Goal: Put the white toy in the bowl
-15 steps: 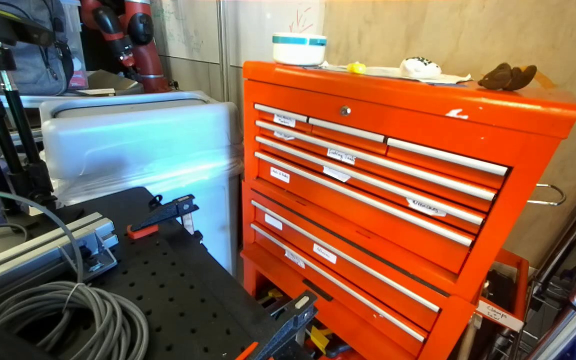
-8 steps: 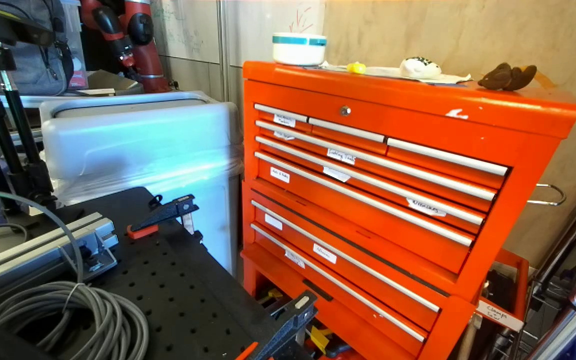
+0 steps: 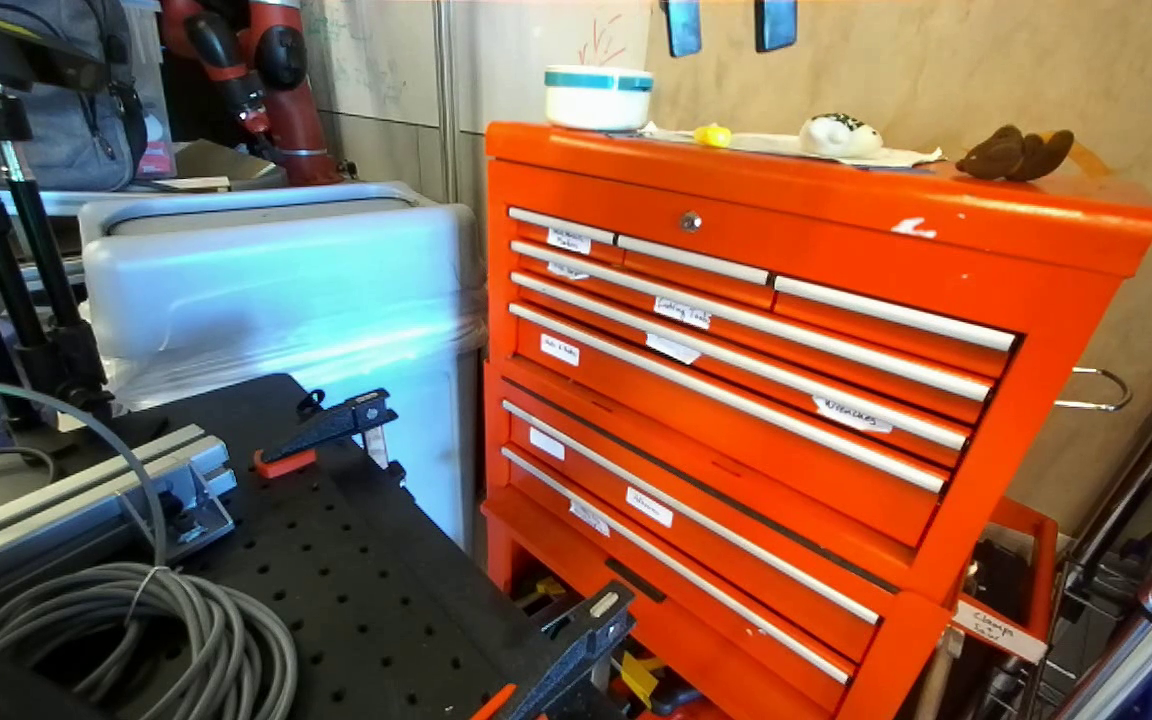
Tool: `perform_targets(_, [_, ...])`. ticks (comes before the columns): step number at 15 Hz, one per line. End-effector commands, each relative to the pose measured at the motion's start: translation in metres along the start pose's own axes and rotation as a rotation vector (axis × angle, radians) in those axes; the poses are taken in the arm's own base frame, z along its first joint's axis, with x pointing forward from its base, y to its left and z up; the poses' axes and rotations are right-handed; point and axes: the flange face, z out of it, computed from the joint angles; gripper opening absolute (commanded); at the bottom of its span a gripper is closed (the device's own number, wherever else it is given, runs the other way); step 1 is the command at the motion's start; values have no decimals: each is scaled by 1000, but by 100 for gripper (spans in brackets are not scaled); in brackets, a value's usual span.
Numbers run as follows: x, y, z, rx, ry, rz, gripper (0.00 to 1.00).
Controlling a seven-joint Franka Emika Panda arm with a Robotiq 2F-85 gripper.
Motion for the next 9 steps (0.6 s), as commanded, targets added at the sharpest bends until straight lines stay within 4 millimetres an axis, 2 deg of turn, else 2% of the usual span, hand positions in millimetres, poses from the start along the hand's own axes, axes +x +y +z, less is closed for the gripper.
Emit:
perform_targets(1, [34, -8, 23, -63, 56, 158, 100])
perform_targets(9, [84, -25, 24, -118, 156, 422, 100])
